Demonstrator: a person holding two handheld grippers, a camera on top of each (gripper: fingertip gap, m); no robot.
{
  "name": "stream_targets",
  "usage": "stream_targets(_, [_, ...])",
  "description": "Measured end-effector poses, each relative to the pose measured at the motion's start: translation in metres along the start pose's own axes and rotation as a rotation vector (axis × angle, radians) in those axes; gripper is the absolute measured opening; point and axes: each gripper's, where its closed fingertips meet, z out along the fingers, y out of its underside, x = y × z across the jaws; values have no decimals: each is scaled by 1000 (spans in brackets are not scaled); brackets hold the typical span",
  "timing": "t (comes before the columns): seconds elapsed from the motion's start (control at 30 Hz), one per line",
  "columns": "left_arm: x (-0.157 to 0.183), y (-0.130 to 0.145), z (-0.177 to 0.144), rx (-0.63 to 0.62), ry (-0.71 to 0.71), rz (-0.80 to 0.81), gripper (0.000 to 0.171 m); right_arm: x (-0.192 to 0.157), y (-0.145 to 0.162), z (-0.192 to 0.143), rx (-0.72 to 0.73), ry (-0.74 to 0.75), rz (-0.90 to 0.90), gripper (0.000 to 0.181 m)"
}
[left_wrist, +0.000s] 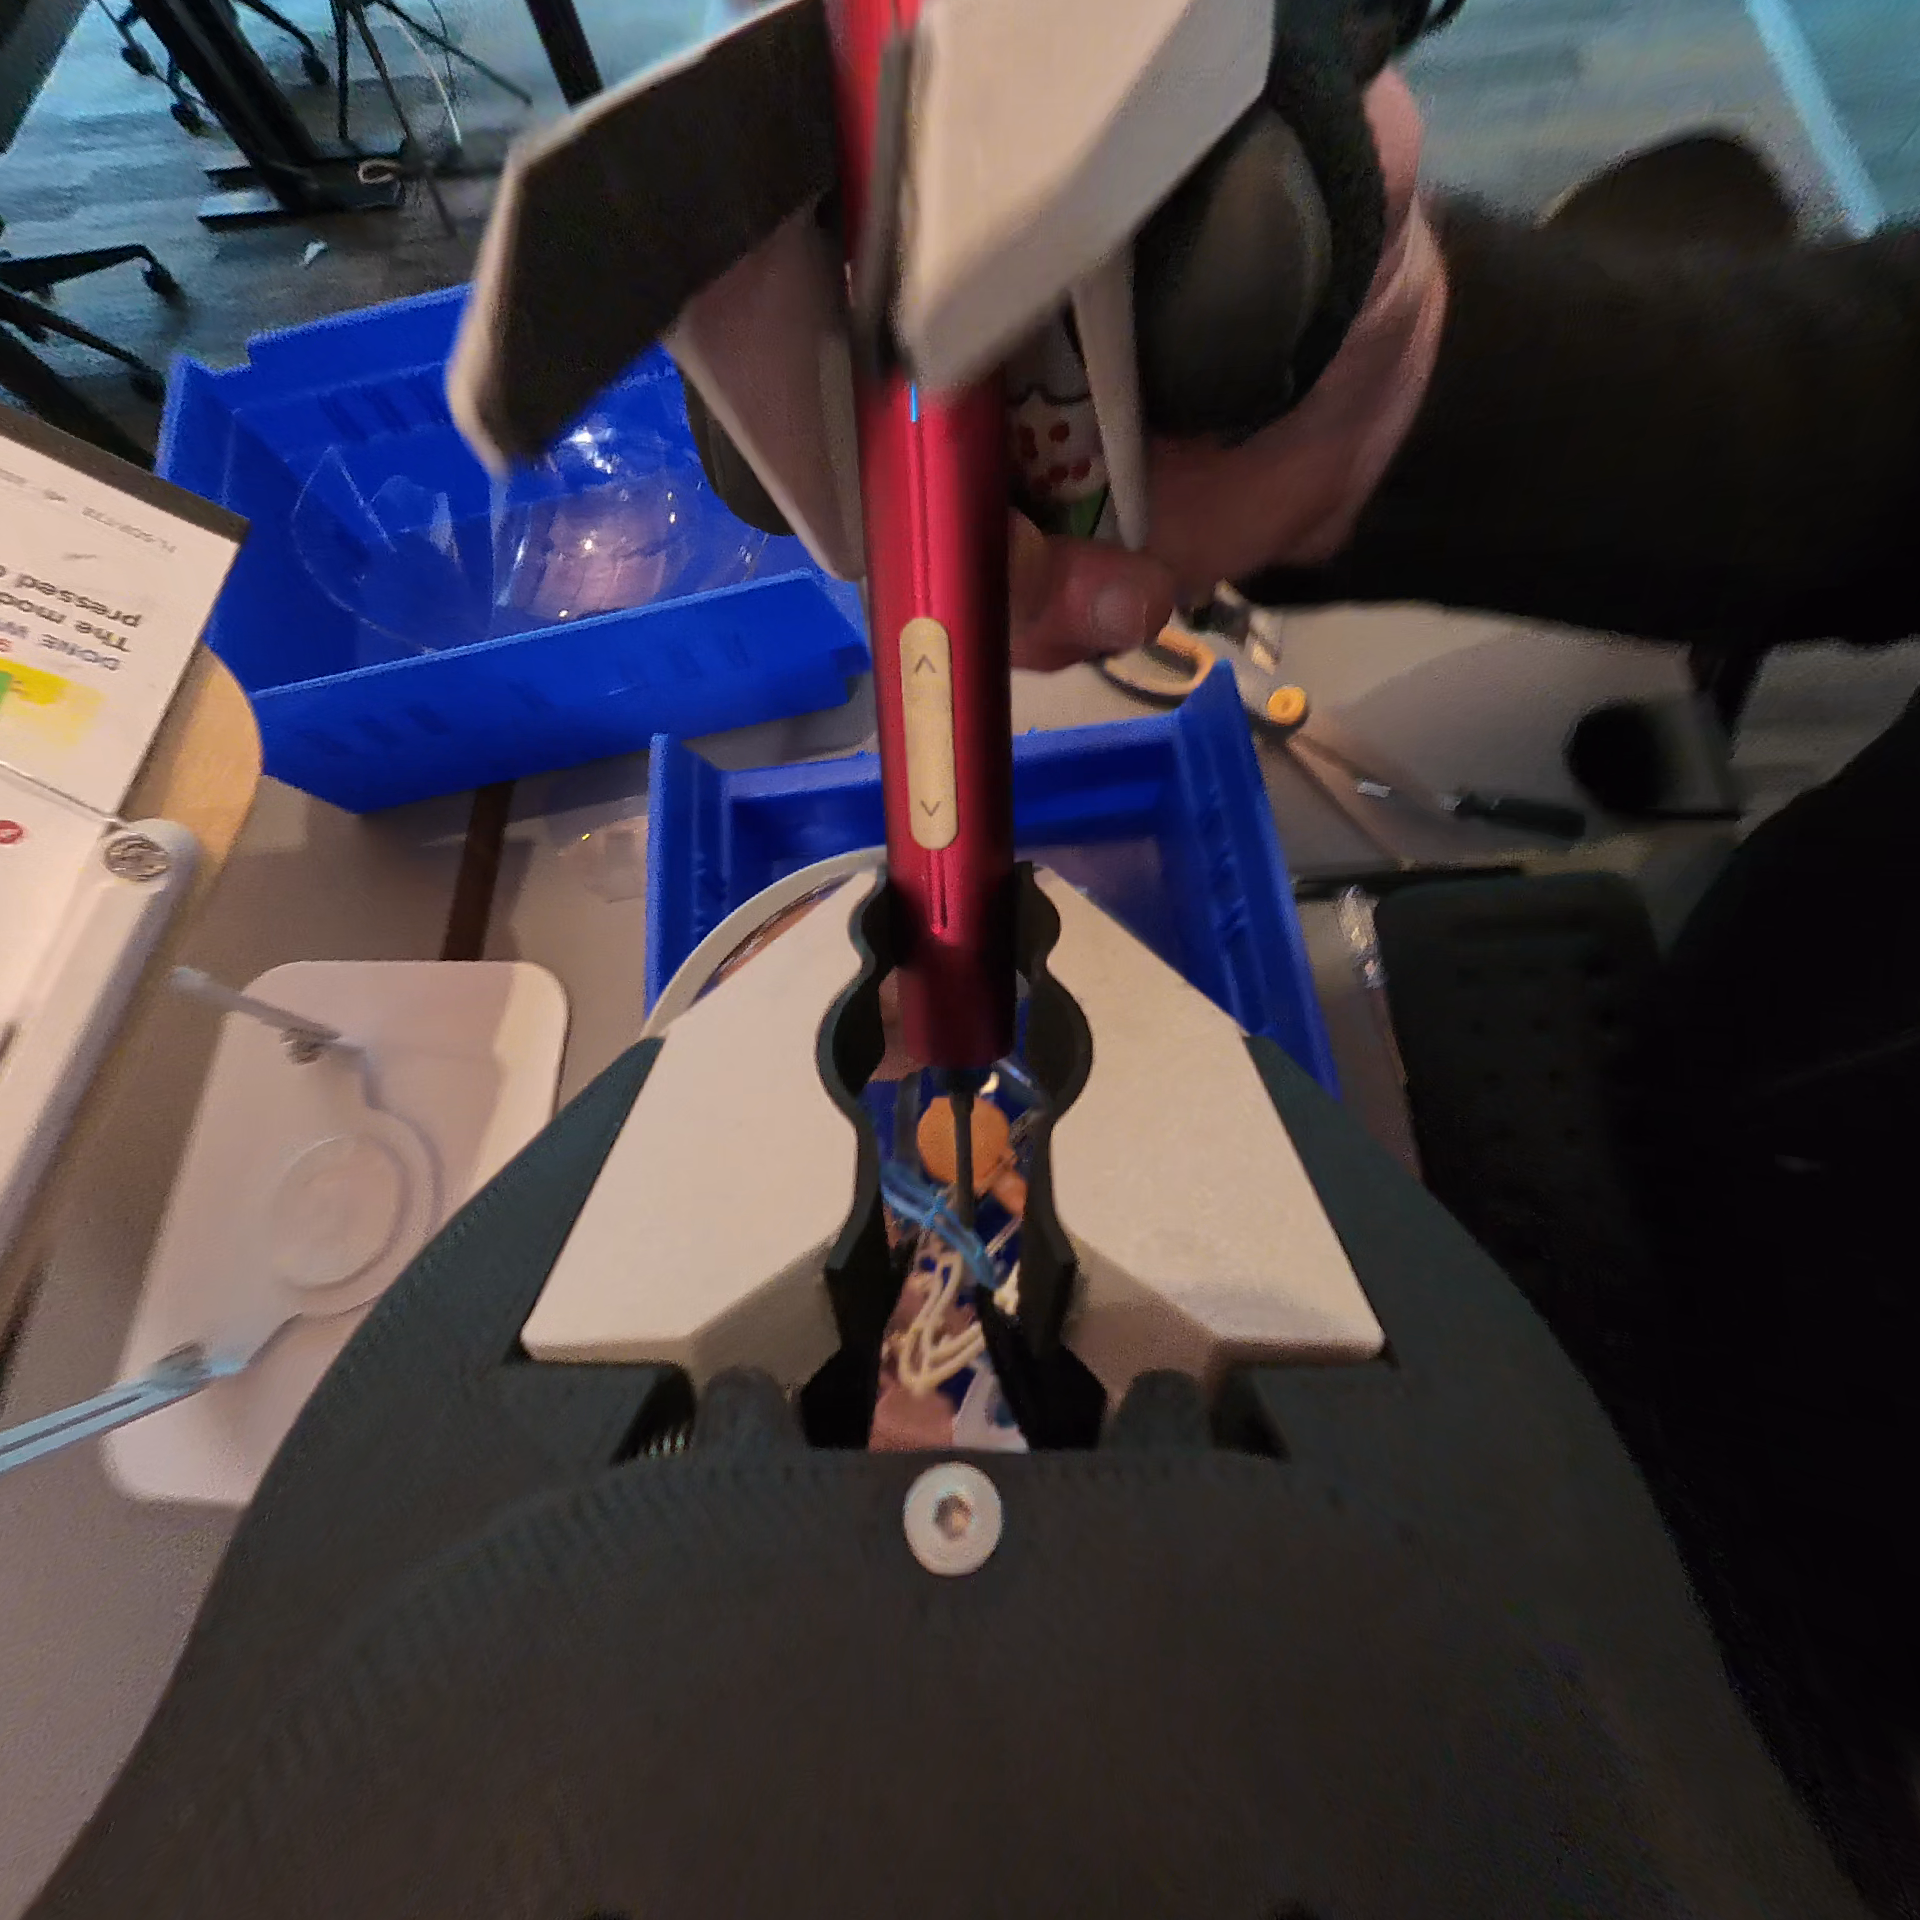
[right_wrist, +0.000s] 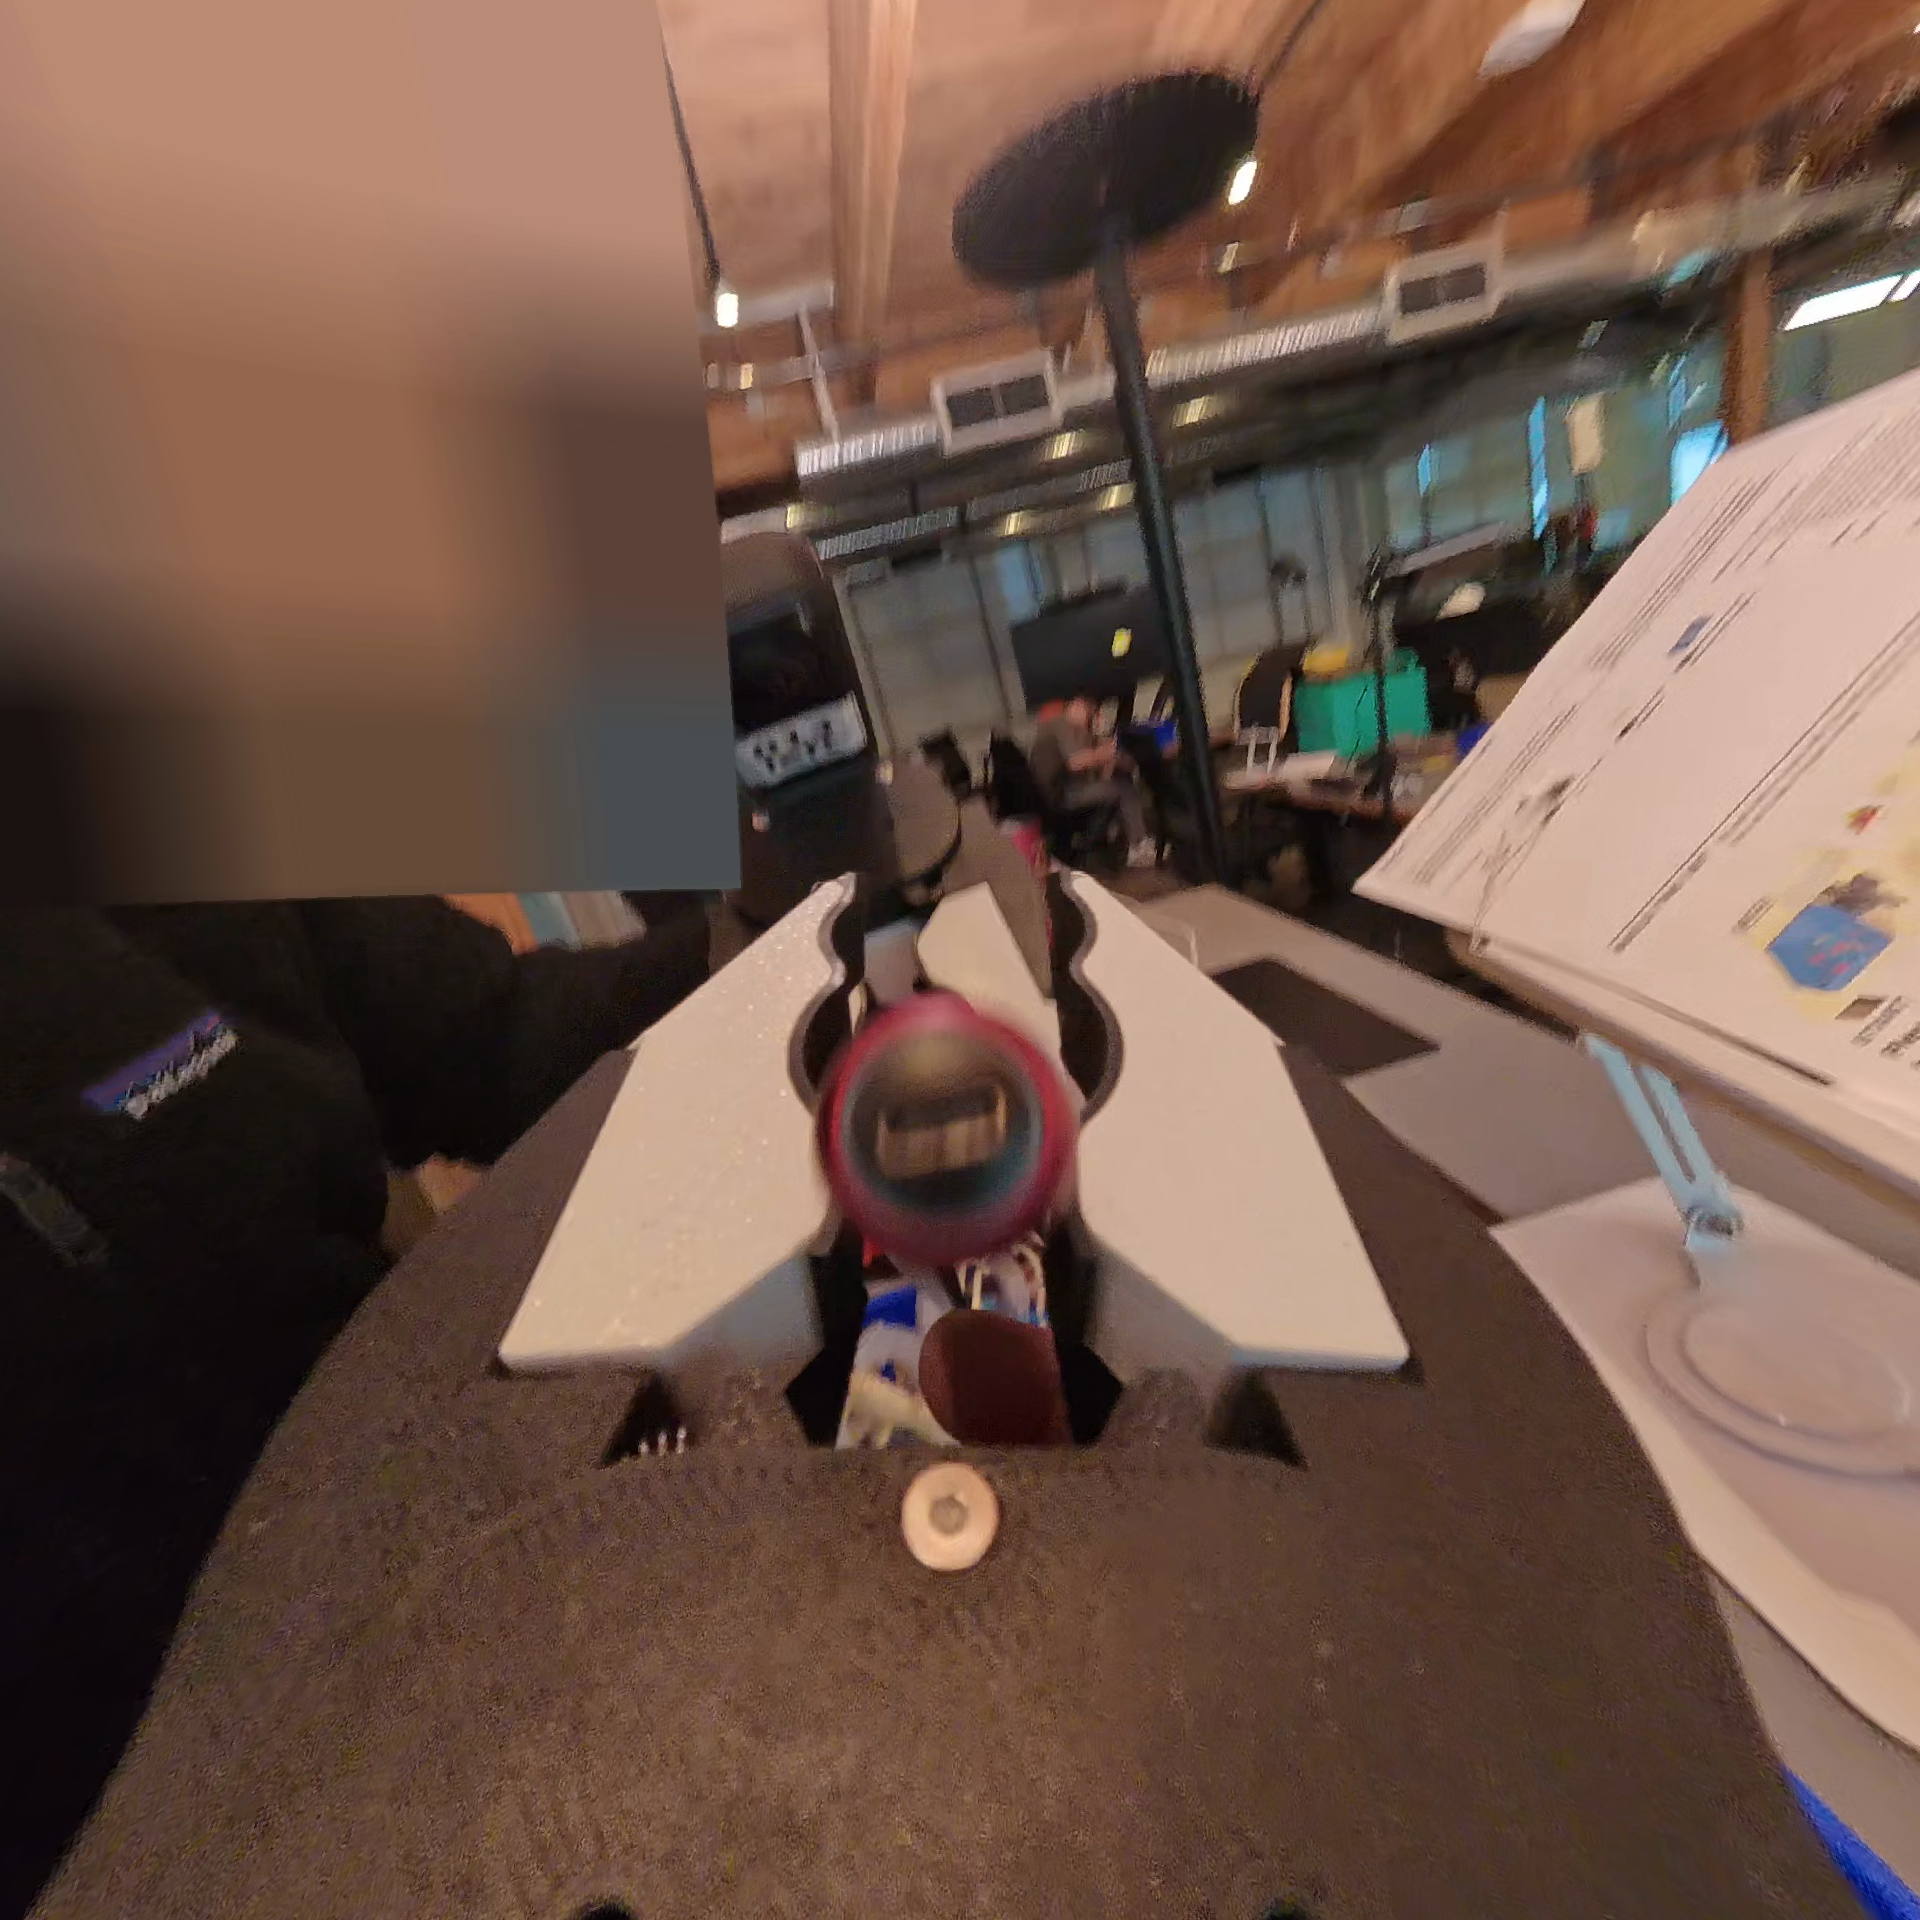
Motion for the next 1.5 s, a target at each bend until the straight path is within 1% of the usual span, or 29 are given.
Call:
stream_targets(0.03, [-1, 0, -3, -19, -20, 34, 20, -3, 10, 2, -82, -16, -3, 39])
stream_targets(0.1, [-3, 1, -7, -48, -35, 71, 20, -3, 24, 5, -189, -10, -28, 40])
stream_targets(0.13, [-4, 2, -9, -62, -47, 87, 20, -3, 29, 6, -232, -14, -24, 37])
stream_targets(0.37, [-9, 8, -16, -64, -99, 119, 20, -5, 43, 15, -347, -33, -92, 33])
stream_targets(0.43, [-10, 10, -16, -49, -123, 131, 20, -5, 44, 19, -349, -23, -121, 32])
stream_targets(0.57, [-17, 9, -21, 8, -141, 121, 20, 2, 38, 23, -297, -29, -83, 31])
stream_targets(0.67, [-28, 15, -29, 10, -162, 89, 34, 9, 36, 25, -274, -31, -76, 30])
stream_targets(0.73, [-30, 18, -35, 48, -159, 33, 45, 12, 33, 25, -275, -18, -101, 31])
stream_targets(0.77, [-30, 21, -38, 67, -158, -1, 48, 12, 31, 25, -276, -12, -125, 31])
stream_targets(0.83, [-29, 32, -42, 77, -162, -34, 49, 8, 31, 24, -290, -6, -181, 30])
stream_targets(0.93, [-27, 52, -41, 58, -168, -76, 50, 5, 43, 26, -355, 26, -277, 30])
stream_targets(1.07, [-19, 56, -43, 88, -227, -70, 42, -4, 56, 28, -430, 68, -410, 30])
stream_targets(1.1, [-17, 54, -42, 104, -258, -53, 38, -5, 59, 28, -454, 84, -453, 31])
stream_targets(1.17, [-13, 50, -38, 122, -328, -19, 36, -7, 66, 27, -502, 108, -523, 31])
stream_targets(1.3, [-9, 45, -28, 147, -443, 29, 34, -6, 80, 29, -556, 130, -564, 31])
stream_targets(1.33, [-5, 45, -24, 139, -435, 41, 29, -6, 82, 30, -567, 136, -574, 31])
stream_targets(1.4, [-8, 53, -19, 94, -473, 25, 26, -4, 85, 31, -603, 142, -587, 31])
stream_targets(1.43, [-5, 56, -15, 82, -449, 13, 20, -3, 85, 31, -614, 147, -591, 31])
stream_targets(1.5, [-6, 63, -11, 76, -439, -62, 23, 0, 86, 32, -629, 146, -586, 31])
